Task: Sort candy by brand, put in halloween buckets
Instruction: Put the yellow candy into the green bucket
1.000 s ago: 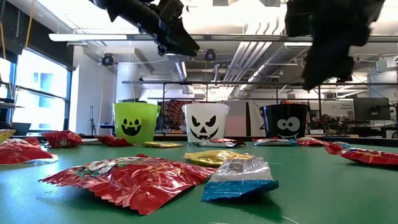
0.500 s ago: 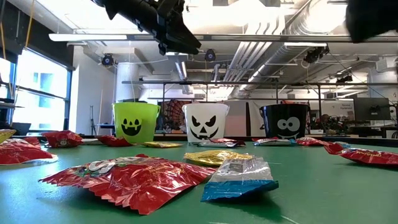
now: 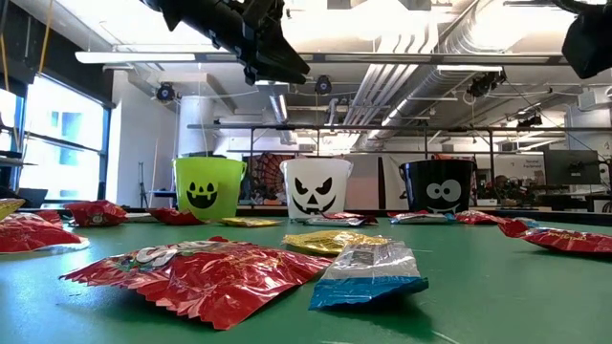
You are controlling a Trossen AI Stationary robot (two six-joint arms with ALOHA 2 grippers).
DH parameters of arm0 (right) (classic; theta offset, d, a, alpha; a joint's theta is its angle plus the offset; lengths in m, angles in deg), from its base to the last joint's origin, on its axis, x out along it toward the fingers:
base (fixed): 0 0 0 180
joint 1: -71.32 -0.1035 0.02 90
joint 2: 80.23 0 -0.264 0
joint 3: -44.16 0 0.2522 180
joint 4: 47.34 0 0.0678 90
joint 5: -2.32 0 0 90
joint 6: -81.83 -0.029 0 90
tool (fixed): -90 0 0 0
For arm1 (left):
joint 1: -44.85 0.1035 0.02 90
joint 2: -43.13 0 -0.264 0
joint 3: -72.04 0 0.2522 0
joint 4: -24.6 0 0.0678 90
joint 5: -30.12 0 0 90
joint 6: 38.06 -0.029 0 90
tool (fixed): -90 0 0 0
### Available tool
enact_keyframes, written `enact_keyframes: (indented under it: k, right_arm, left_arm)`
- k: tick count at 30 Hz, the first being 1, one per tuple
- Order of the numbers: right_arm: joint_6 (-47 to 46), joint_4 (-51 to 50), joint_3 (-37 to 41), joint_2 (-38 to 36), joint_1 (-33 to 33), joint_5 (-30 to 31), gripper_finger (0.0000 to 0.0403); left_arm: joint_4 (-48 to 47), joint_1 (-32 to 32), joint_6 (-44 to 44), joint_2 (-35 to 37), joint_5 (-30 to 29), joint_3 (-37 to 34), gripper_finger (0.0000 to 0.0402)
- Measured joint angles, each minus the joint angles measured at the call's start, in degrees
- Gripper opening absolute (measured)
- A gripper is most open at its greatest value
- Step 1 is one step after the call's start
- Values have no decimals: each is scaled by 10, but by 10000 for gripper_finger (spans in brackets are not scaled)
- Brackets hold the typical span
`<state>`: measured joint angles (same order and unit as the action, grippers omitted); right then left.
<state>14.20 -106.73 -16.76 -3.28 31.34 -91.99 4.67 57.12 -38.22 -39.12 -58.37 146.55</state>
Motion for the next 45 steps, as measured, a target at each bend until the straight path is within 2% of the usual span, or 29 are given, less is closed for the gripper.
enact_keyframes:
  k: [4, 9, 14, 23, 34, 41, 45]
  right_arm:
    - [80, -17, 1, 0, 0, 11, 215]
    - [154, -17, 1, 8, 4, 11, 217]
    - [200, -12, 2, 49, 6, 1, 217]
    - [215, 28, 2, 97, 6, -8, 209]
    - [254, 58, 2, 131, 6, -17, 161]
    - [261, 73, 1, 148, 12, -31, 152]
    - [260, 73, 1, 148, 17, -30, 125]
  left_arm:
    - [0, 0, 0, 0, 0, 0, 152]
    - [0, 0, 0, 0, 0, 0, 152]
    - [0, 0, 0, 0, 0, 0, 152]
    - [0, 0, 1, 0, 0, 0, 152]
    - [0, 0, 1, 0, 0, 0, 152]
    - [-1, 0, 1, 0, 0, 0, 152]
    - [-1, 0, 1, 0, 0, 0, 152]
